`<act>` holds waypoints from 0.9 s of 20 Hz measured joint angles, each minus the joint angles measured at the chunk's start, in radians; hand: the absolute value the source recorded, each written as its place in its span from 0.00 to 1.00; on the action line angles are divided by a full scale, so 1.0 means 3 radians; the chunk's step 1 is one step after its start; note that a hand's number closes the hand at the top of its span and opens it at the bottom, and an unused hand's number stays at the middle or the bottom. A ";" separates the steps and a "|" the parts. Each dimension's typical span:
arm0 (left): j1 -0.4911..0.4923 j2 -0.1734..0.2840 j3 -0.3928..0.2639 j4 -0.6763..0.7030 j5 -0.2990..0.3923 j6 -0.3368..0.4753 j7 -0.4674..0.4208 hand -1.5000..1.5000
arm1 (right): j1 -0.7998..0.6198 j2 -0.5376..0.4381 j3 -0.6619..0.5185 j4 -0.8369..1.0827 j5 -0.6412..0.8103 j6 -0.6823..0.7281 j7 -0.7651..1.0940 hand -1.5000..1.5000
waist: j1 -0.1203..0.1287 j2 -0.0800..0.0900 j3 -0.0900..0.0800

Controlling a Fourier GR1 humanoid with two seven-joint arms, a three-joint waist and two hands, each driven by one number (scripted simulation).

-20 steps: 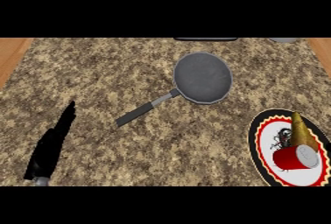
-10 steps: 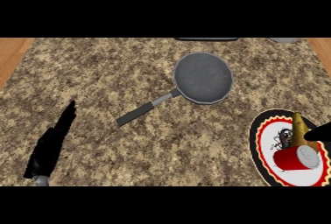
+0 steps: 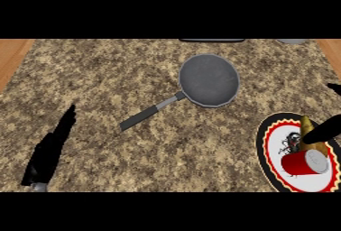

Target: Pick the pear from the plate and place it in the pan

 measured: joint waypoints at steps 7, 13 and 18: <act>0.0021 -0.0081 0.0038 0.0013 -0.0086 -0.0026 -0.0016 0.50 | -0.0137 0.0199 0.0108 0.0355 0.0161 0.0080 -0.0025 0.00 | -0.0007 0.0001 0.0001; 0.0035 -0.0121 0.0072 -0.0059 -0.0144 -0.0046 0.0041 0.50 | -0.0121 0.0271 0.0135 0.0508 0.0258 0.0138 -0.0015 0.00 | -0.0019 -0.0003 0.0001; 0.0098 -0.0160 0.0110 -0.0105 -0.0149 -0.0104 0.0040 0.50 | -0.0103 0.0369 0.0129 0.0611 0.0333 0.0171 -0.0011 0.00 | -0.0022 -0.0004 0.0001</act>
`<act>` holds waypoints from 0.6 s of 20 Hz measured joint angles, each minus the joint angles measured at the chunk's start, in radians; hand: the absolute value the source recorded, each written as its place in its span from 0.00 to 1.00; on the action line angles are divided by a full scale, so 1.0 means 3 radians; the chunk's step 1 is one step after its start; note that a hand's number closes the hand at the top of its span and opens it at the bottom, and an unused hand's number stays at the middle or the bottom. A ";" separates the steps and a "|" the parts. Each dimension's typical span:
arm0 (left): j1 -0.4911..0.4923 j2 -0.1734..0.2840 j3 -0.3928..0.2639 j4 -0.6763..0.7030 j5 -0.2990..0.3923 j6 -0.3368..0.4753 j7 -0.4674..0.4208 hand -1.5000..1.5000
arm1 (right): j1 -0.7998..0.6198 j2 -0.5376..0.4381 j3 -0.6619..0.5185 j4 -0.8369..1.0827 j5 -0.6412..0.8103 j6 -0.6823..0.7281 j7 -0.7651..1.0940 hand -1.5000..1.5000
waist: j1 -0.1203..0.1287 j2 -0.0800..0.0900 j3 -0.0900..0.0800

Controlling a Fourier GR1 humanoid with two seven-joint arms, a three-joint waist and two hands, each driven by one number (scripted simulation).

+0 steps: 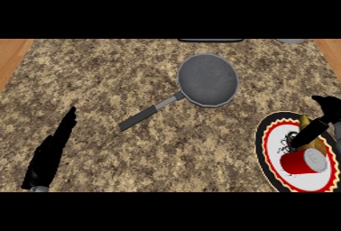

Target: Pick the pear from the plate and place it in the pan

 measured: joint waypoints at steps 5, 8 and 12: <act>-0.0072 -0.0017 0.0078 0.0050 -0.0018 -0.0076 0.0020 0.50 | 0.0058 0.0096 -0.0007 0.0079 0.0108 0.0027 -0.0027 0.00 | -0.0007 0.0001 0.0000; -0.0043 -0.0083 0.0069 0.0048 -0.0080 -0.0072 0.0001 0.50 | 0.0058 0.0209 -0.0018 0.0149 0.0211 0.0014 -0.0033 0.00 | -0.0005 0.0000 0.0000; -0.0086 -0.0115 0.0123 0.0046 -0.0102 -0.0128 0.0045 0.50 | 0.0048 0.0305 -0.0060 0.0289 0.0347 0.0026 -0.0092 0.00 | -0.0005 0.0001 0.0001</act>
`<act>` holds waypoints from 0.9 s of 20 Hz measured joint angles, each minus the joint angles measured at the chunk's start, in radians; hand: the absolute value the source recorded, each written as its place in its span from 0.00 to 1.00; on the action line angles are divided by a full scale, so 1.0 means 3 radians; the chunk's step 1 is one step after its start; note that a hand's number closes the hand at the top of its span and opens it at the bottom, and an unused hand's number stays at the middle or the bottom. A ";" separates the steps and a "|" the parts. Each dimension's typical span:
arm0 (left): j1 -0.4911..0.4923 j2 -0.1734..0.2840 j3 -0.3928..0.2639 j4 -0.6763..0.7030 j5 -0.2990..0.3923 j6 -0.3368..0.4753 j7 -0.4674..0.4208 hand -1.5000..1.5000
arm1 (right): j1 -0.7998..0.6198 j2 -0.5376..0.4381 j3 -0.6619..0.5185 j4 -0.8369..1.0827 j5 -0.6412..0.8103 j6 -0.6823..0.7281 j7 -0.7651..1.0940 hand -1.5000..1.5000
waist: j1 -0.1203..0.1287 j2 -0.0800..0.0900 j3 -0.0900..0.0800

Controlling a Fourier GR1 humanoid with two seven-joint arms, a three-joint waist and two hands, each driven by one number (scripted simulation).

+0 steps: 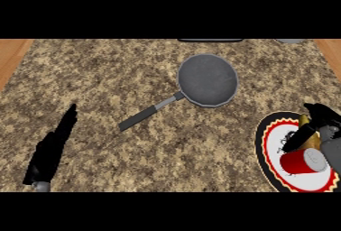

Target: Pick the pear from the plate and place it in the pan

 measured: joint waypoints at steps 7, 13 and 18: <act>0.0028 -0.0074 0.0103 -0.0038 -0.0077 -0.0086 -0.0006 0.50 | -0.0022 0.0131 -0.0178 0.0258 0.0241 0.0028 -0.0170 0.00 | 0.0002 0.0000 0.0000; -0.0005 -0.0177 0.0164 0.0036 -0.0194 -0.0126 -0.0031 0.50 | -0.0010 0.0259 -0.0369 0.0385 0.0451 -0.0065 -0.0379 1.00 | -0.0003 -0.0002 -0.0003; 0.0104 -0.0245 0.0134 -0.0139 -0.0273 -0.0145 0.0013 0.50 | 0.0041 0.0350 -0.0539 0.0509 0.0490 -0.0199 -0.0618 1.00 | 0.0001 -0.0015 -0.0025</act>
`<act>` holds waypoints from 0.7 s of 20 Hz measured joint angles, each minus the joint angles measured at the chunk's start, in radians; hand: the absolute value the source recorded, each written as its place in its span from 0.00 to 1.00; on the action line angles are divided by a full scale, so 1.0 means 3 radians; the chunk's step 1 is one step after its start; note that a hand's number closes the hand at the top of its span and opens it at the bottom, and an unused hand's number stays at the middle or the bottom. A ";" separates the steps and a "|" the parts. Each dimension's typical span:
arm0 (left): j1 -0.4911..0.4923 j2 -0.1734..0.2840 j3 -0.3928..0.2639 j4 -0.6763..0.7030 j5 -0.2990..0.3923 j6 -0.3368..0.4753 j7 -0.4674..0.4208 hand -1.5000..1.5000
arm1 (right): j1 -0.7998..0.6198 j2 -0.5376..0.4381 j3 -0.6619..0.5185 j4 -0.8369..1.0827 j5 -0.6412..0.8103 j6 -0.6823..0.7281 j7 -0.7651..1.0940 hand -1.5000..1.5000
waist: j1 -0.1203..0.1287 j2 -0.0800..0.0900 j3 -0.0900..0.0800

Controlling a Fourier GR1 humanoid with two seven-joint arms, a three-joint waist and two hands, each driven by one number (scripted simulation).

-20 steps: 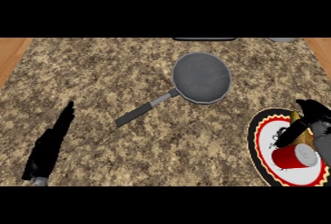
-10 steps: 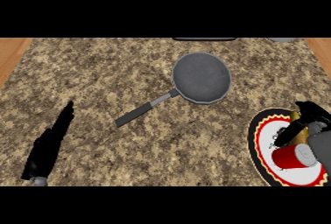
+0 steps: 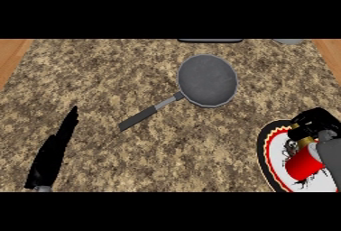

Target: Pick the pear from the plate and place it in the pan

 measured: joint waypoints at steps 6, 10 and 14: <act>-0.0037 -0.0042 0.0113 0.0167 -0.0017 -0.0072 -0.0119 0.50 | 0.0160 0.0125 -0.0090 -0.0265 0.0083 -0.0075 0.0114 1.00 | -0.0018 0.0003 0.0009; -0.0006 -0.0012 0.0178 0.0160 0.0018 -0.0092 -0.0102 0.50 | 0.0529 0.0523 0.0110 -0.0868 0.0339 -0.0422 0.0633 1.00 | -0.0087 -0.0034 -0.0014; 0.0049 0.0006 0.0171 0.0036 0.0012 -0.0102 -0.0001 0.50 | 0.0886 0.0653 0.0342 -0.1441 0.0868 -0.0626 0.0900 1.00 | -0.0118 -0.0047 -0.0005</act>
